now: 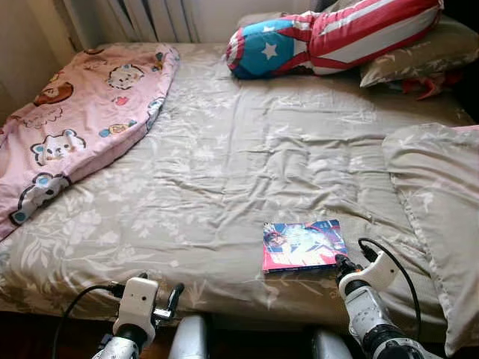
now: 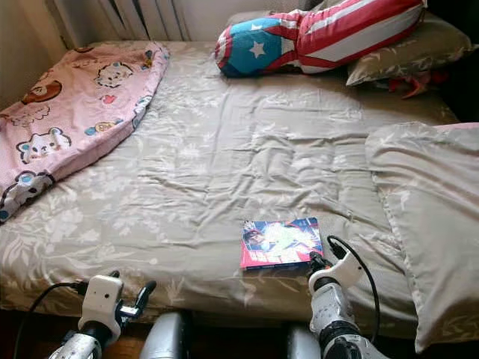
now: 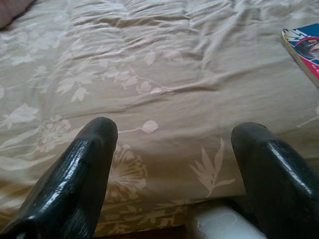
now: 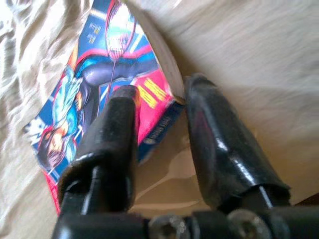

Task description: Clean up the room

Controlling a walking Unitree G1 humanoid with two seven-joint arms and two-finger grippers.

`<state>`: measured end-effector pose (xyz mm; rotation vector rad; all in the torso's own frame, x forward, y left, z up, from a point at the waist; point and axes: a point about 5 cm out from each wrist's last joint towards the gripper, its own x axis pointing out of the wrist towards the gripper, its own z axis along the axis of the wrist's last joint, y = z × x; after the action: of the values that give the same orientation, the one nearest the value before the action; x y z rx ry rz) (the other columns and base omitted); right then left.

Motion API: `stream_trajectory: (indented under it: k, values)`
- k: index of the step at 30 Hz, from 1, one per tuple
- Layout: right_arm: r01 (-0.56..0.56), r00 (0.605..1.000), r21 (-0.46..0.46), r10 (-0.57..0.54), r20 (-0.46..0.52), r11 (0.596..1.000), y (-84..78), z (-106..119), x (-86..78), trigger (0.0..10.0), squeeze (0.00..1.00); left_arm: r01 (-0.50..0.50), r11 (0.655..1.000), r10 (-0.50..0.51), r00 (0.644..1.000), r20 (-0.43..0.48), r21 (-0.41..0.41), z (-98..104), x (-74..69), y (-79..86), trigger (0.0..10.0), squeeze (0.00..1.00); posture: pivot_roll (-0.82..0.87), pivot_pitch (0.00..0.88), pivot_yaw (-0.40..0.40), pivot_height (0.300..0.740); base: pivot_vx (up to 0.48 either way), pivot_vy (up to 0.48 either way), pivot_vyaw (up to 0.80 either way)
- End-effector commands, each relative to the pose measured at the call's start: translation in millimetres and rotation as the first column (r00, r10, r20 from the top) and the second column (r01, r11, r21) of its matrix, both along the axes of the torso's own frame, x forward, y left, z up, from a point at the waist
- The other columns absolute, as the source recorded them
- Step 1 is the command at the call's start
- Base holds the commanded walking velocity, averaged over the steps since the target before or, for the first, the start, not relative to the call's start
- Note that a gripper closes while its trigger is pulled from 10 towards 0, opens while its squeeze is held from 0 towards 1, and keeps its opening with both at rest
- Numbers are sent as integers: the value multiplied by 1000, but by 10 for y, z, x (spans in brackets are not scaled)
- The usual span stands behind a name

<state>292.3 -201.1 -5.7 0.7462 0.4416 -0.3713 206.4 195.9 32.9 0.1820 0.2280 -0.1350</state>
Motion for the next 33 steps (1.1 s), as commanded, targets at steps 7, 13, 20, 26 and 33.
stream_trajectory:
  k: [7, 13, 20, 26, 33]
  values:
    - [63, 998, -28, -63, -16, 998, -128, -27, -64, 10000, 0, 5, 1000, -5, 1000, -17, 3, -38, 6, -12, 10000, 0, 188, 123, 30, 619, 0, 0, 0]
    - [-64, 998, -123, 63, -10, 990, -72, -54, -96, 10000, 0, -15, 1000, 14, 1000, -25, -18, -82, 77, -25, 10000, 0, 159, 96, 24, 619, 0, 0, 0]
    - [-320, 947, -265, 313, -70, 909, 60, -250, -348, 10000, 0, -122, 988, 115, 990, -82, -91, -232, 241, 32, 10000, 0, 86, 37, 21, 644, 0, 0, 0]
    - [-346, 937, -228, 320, -141, 910, 78, -470, -666, 10000, 0, -144, 986, 130, 981, -145, -89, -379, 349, 26, 10000, 0, 43, 0, 12, 679, 0, 0, 0]
    - [-376, 918, -206, 333, -217, 903, 141, -595, -838, 10000, 0, -209, 975, 185, 950, -252, -74, -579, 344, 88, 10000, 0, 31, 0, -1, 734, 0, 0, 0]
